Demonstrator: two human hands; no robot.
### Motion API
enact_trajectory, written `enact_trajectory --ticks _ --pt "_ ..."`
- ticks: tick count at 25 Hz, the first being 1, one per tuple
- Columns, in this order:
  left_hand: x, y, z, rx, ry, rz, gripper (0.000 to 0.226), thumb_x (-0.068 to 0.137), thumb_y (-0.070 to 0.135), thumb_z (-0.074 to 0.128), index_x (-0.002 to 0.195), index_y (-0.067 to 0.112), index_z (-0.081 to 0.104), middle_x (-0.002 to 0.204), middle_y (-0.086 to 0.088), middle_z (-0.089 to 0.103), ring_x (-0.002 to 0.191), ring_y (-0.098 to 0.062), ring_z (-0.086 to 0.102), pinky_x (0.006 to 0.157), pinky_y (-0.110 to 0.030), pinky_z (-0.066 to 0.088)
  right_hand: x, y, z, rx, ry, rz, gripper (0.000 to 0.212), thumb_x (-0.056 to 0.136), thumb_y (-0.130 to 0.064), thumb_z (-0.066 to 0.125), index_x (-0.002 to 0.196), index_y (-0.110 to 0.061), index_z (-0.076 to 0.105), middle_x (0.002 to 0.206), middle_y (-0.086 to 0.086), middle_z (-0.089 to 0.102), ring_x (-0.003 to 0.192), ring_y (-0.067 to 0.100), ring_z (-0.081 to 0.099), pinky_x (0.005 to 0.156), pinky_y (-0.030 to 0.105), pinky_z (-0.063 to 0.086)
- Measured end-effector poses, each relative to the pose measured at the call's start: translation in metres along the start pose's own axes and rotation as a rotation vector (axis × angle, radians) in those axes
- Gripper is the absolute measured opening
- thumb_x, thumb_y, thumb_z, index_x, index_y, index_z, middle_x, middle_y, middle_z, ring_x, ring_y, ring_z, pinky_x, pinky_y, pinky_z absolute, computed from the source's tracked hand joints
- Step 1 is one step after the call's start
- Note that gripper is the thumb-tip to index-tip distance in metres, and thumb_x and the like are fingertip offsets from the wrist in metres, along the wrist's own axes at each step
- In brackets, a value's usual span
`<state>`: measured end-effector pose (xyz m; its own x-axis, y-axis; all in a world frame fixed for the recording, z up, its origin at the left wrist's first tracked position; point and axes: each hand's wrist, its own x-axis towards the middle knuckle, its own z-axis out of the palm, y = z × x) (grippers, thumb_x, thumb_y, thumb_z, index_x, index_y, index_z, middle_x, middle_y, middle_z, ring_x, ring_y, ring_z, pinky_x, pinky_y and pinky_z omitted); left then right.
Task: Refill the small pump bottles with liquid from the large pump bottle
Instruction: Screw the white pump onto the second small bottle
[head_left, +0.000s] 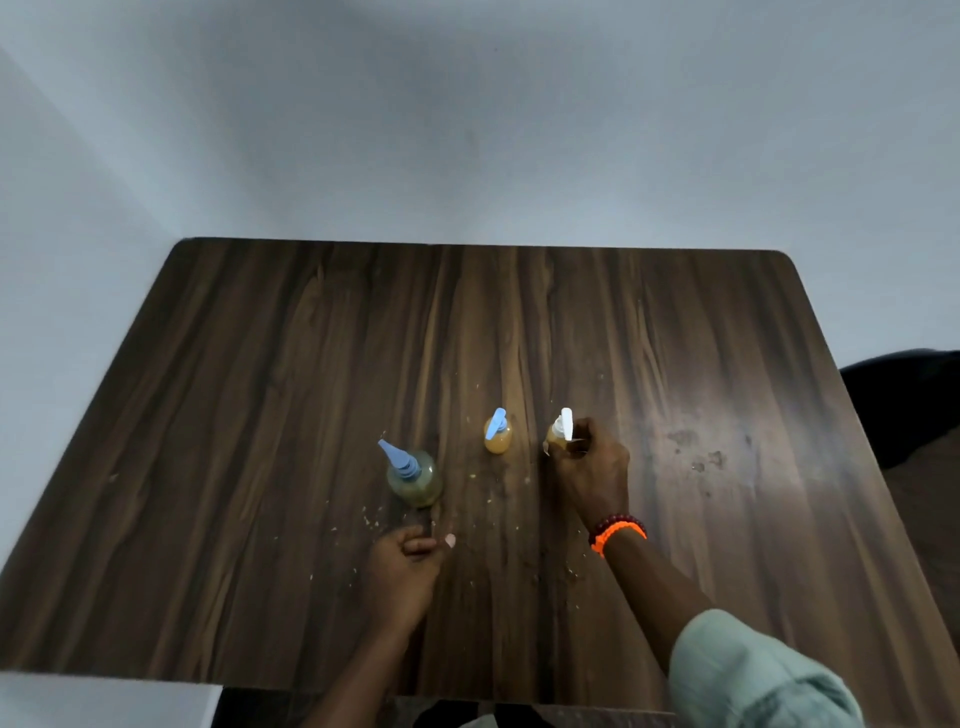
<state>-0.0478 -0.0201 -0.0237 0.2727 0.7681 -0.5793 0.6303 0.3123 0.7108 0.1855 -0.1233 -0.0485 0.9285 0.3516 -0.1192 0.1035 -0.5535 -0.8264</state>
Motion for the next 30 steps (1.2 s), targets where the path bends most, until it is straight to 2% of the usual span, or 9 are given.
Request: enact_trajectory --ticks 2,6,8,12,16,21,24,28,30 --pt "0.001 0.002 0.000 -0.005 0.068 -0.028 0.035 0.075 0.038 0.092 0.094 0.023 0.066 0.075 0.008 0.076 0.079 -0.010 0.071 0.067 -0.028 0.052 -0.002 -0.001 -0.002 -0.002 -0.010 0.010 0.028 0.079 -0.020 0.084 0.102 -0.015 0.069 0.094 0.004 0.075 0.086 0.021 0.071 0.081 0.047 0.062" --pt "0.009 0.016 0.005 -0.054 0.061 0.018 0.101 0.068 0.043 0.095 0.149 0.012 0.042 0.146 -0.014 0.061 0.126 -0.035 0.065 0.106 -0.058 0.053 -0.001 -0.001 -0.007 0.031 -0.102 0.052 0.052 0.074 -0.023 0.090 0.117 -0.022 0.061 0.111 0.001 0.068 0.103 0.021 0.067 0.087 0.043 0.061" --pt "0.010 0.030 0.010 -0.061 0.104 0.035 0.117 0.067 0.043 0.096 0.157 0.016 0.028 0.159 -0.015 0.046 0.141 -0.038 0.053 0.115 -0.060 0.046 -0.001 0.000 -0.008 0.003 -0.112 0.068 0.057 0.072 -0.027 0.092 0.120 -0.023 0.060 0.116 0.001 0.066 0.106 0.021 0.065 0.088 0.042 0.061" --pt "0.014 0.048 0.021 -0.080 0.254 0.146 0.094 0.068 0.036 0.097 0.143 0.007 0.048 0.143 -0.016 0.057 0.133 -0.035 0.056 0.111 -0.055 0.049 0.002 -0.001 -0.006 -0.072 -0.102 0.068 0.052 0.074 -0.033 0.090 0.116 -0.023 0.061 0.113 0.003 0.065 0.104 0.023 0.064 0.087 0.043 0.061" --pt "0.030 0.052 0.024 -0.089 0.229 0.194 0.078 0.075 0.022 0.093 0.139 0.002 0.054 0.137 -0.019 0.062 0.128 -0.037 0.061 0.109 -0.056 0.051 0.004 0.000 -0.004 -0.128 -0.104 0.060 0.049 0.077 -0.035 0.088 0.115 -0.018 0.063 0.111 0.006 0.066 0.102 0.025 0.064 0.087 0.044 0.060" --pt "0.062 0.058 0.018 -0.044 0.133 0.279 0.084 0.071 0.012 0.094 0.143 0.016 0.052 0.143 -0.006 0.061 0.131 -0.028 0.060 0.112 -0.052 0.051 0.005 0.003 -0.002 -0.148 -0.095 0.032 0.038 0.081 -0.024 0.083 0.113 -0.011 0.067 0.110 0.011 0.069 0.102 0.029 0.065 0.090 0.047 0.058" --pt "0.081 0.064 0.015 -0.022 0.048 0.310 0.084 0.070 0.010 0.094 0.141 0.023 0.052 0.128 0.011 0.060 0.120 -0.017 0.061 0.110 -0.049 0.053 0.005 0.002 0.000 -0.127 -0.088 0.017 0.036 0.083 -0.018 0.080 0.115 -0.008 0.068 0.111 0.013 0.071 0.100 0.030 0.067 0.090 0.047 0.059" --pt "0.089 0.067 0.011 0.029 -0.017 0.354 0.088 0.075 0.008 0.091 0.149 0.020 0.046 0.145 0.002 0.058 0.129 -0.016 0.058 0.116 -0.049 0.048 0.003 0.000 0.002 -0.110 -0.063 -0.019 0.030 0.084 -0.016 0.077 0.112 -0.008 0.069 0.105 0.012 0.073 0.097 0.029 0.068 0.087 0.044 0.059" --pt "0.083 0.070 0.013 0.062 0.017 0.414 0.100 0.071 0.023 0.096 0.153 0.021 0.040 0.154 -0.001 0.051 0.139 -0.017 0.050 0.118 -0.040 0.042 0.003 0.000 0.002 -0.110 -0.049 -0.030 0.028 0.084 -0.016 0.077 0.110 -0.008 0.069 0.101 0.012 0.073 0.095 0.029 0.068 0.085 0.043 0.058"
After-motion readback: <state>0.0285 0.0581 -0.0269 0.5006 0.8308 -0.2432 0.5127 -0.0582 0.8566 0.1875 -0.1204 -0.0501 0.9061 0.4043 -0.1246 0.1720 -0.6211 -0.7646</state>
